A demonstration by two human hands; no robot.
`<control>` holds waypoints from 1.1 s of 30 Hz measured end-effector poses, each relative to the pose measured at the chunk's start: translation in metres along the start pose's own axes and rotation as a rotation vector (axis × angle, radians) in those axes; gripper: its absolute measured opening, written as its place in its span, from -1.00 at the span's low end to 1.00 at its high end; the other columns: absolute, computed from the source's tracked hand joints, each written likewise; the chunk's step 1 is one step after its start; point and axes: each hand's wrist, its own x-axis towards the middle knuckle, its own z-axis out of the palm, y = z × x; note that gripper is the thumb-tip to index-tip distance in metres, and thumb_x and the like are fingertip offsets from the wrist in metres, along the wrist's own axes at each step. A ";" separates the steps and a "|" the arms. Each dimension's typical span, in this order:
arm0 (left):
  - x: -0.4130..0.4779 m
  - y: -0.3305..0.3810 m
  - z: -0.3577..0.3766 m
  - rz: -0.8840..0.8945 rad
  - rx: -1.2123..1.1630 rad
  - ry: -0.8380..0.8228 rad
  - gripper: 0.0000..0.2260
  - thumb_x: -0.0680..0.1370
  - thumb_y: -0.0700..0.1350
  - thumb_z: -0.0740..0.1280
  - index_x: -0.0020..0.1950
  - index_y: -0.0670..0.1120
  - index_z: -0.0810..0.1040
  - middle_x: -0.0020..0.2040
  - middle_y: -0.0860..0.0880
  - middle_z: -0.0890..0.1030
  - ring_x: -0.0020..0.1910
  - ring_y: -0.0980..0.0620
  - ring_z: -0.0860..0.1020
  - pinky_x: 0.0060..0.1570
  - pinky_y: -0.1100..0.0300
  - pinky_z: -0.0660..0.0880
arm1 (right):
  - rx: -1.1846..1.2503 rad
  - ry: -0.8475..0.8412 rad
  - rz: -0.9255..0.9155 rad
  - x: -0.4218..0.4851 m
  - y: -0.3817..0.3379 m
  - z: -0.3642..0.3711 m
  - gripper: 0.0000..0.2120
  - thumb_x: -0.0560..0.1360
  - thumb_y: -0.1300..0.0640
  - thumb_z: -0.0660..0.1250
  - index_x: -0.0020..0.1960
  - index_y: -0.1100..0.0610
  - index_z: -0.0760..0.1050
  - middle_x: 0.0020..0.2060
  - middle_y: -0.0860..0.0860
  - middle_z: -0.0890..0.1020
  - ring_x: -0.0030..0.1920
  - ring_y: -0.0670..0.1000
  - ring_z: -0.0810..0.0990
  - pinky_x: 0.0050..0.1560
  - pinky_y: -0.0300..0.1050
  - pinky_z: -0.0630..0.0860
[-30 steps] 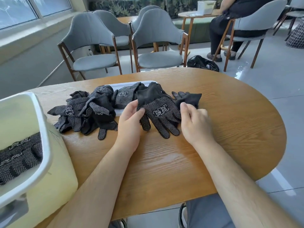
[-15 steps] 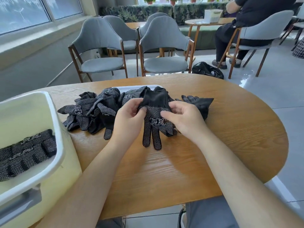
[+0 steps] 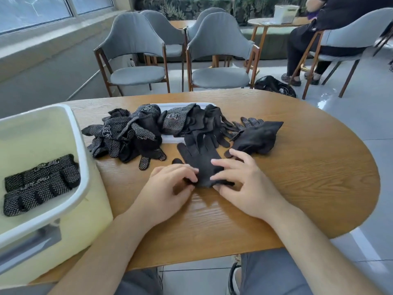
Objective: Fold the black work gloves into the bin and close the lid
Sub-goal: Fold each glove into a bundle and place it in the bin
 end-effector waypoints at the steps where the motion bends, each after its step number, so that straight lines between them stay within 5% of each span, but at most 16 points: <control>1: -0.006 -0.001 0.001 0.004 0.032 -0.022 -0.79 0.49 -0.17 0.46 0.01 0.13 0.57 0.21 0.32 0.59 0.33 0.35 0.44 0.36 0.03 0.32 | -0.010 -0.007 -0.019 -0.005 0.001 0.001 -0.80 0.50 0.07 0.47 0.07 -0.17 0.72 0.29 -0.36 0.56 0.54 -0.14 0.24 0.35 -0.15 0.42; 7: -0.013 0.011 -0.007 0.005 -0.042 -0.052 -0.82 0.39 -0.23 0.32 -0.14 0.06 0.48 0.18 0.27 0.62 0.34 0.32 0.46 0.35 0.18 0.32 | -0.018 -0.039 -0.138 -0.020 -0.006 0.006 -0.76 0.48 -0.07 0.37 0.09 -0.17 0.73 0.19 -0.33 0.64 0.38 -0.13 0.44 0.28 0.03 0.49; 11: -0.013 0.013 -0.007 -0.001 -0.119 -0.057 -0.85 0.35 -0.28 0.21 -0.25 -0.03 0.44 0.15 0.17 0.65 0.30 0.24 0.53 0.26 0.12 0.46 | -0.046 -0.022 -0.250 -0.025 -0.015 0.013 -0.83 0.49 -0.06 0.45 0.06 -0.15 0.74 0.09 -0.28 0.67 0.14 -0.09 0.53 0.14 -0.02 0.46; 17: -0.013 0.016 -0.007 -0.056 -0.162 -0.054 -0.87 0.38 -0.26 0.20 -0.22 -0.04 0.47 0.17 0.14 0.64 0.36 0.23 0.47 0.28 0.11 0.45 | -0.037 -0.067 -0.281 -0.030 -0.024 0.018 -0.80 0.51 -0.13 0.44 0.07 -0.12 0.73 0.09 -0.24 0.65 0.13 -0.10 0.53 0.18 -0.07 0.44; 21: -0.007 0.019 0.000 -0.005 0.041 -0.113 -0.71 0.61 0.05 0.20 0.28 0.06 0.57 0.45 0.17 0.47 0.53 0.24 0.25 0.49 0.11 0.27 | 0.065 0.012 -0.199 -0.025 -0.021 0.009 -0.82 0.57 -0.04 0.38 0.00 0.00 0.72 0.02 -0.21 0.67 0.11 -0.10 0.55 0.15 -0.15 0.48; 23: -0.008 0.021 0.004 -0.007 0.200 -0.263 -0.50 0.63 0.28 0.11 0.55 0.18 0.32 0.60 0.25 0.19 0.60 0.29 -0.01 0.58 0.14 0.03 | -0.039 0.093 -0.160 -0.018 -0.014 0.007 -0.84 0.57 0.02 0.35 -0.03 0.02 0.70 -0.03 -0.19 0.66 0.07 -0.08 0.56 0.10 -0.09 0.52; 25: -0.008 0.021 0.004 -0.019 0.265 -0.345 -0.41 0.61 0.37 0.09 0.61 0.22 0.18 0.62 0.30 0.02 0.59 0.31 -0.16 0.59 0.15 -0.13 | -0.164 0.160 -0.103 -0.009 -0.003 0.003 -0.88 0.57 0.05 0.34 -0.03 0.01 0.66 -0.06 -0.19 0.64 0.04 -0.06 0.54 0.06 -0.04 0.54; 30: 0.027 0.033 0.005 -0.059 0.218 -0.248 -0.50 0.60 0.31 0.19 0.50 0.17 0.36 0.54 0.25 0.26 0.56 0.18 0.09 0.51 0.13 0.02 | -0.271 0.490 0.231 0.028 0.033 -0.022 -0.77 0.58 0.05 0.32 0.19 0.08 0.60 0.13 0.02 0.57 0.20 0.10 0.44 0.15 -0.04 0.46; 33: 0.068 0.047 0.020 -0.086 0.097 -0.174 -0.60 0.62 0.19 0.26 0.40 0.06 0.48 0.39 0.15 0.44 0.43 0.09 0.31 0.45 0.10 0.22 | -0.271 0.509 0.492 0.044 0.054 -0.034 -0.55 0.60 -0.07 0.27 0.40 0.13 0.42 0.34 0.13 0.50 0.35 0.20 0.37 0.36 0.12 0.37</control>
